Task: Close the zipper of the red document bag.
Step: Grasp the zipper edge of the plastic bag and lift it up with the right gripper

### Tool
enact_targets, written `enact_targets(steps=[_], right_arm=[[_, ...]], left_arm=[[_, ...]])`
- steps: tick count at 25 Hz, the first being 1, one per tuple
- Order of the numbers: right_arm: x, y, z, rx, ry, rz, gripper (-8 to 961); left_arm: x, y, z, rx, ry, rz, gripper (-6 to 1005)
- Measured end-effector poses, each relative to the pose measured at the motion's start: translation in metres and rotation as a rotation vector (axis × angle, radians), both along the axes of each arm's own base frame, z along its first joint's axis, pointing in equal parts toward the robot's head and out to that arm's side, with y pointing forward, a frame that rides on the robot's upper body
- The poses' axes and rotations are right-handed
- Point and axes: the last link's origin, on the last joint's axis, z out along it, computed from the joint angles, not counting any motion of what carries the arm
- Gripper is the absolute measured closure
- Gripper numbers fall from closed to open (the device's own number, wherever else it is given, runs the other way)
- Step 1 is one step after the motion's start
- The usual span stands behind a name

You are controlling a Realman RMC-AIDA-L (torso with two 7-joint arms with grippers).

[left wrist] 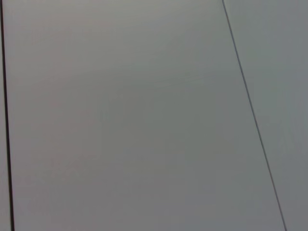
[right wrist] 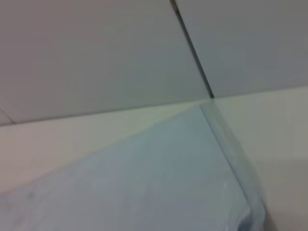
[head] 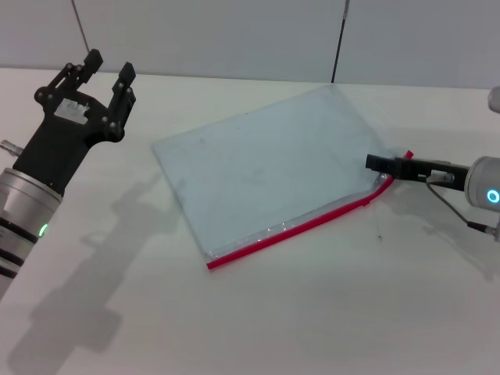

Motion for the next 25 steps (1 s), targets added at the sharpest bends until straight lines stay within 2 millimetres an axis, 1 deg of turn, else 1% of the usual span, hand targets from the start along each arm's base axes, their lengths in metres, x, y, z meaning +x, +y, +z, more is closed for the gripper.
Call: enact_targets(steps=[4,10,15,20,25], right_arm=[[-0.0003,0.0004,-0.0001,-0.016,-0.008,-0.008,367],[-0.0012,0.0009,-0.0002,-0.016,-0.003,-0.012,497],[-0.0023,0.0002,-0.0009,-0.023,0.002,-0.005,718],[-0.0027,-0.0003,-0.0017,-0.032,-0.007,0.002,804],[-0.0088,-0.0009,-0.0042,-0.056,0.0,0.032,890]], left_arm=[[-0.0001,0.0,0.0,-0.001,-0.001,0.0,537],[0.0,0.0,0.0,0.0,0.001,0.0,537],[-0.0001,0.0,0.0,0.0,0.0,0.0,537],[0.0,0.0,0.0,0.001,0.001,0.0,537],[0.0,0.0,0.0,0.001,0.001,0.0,537]])
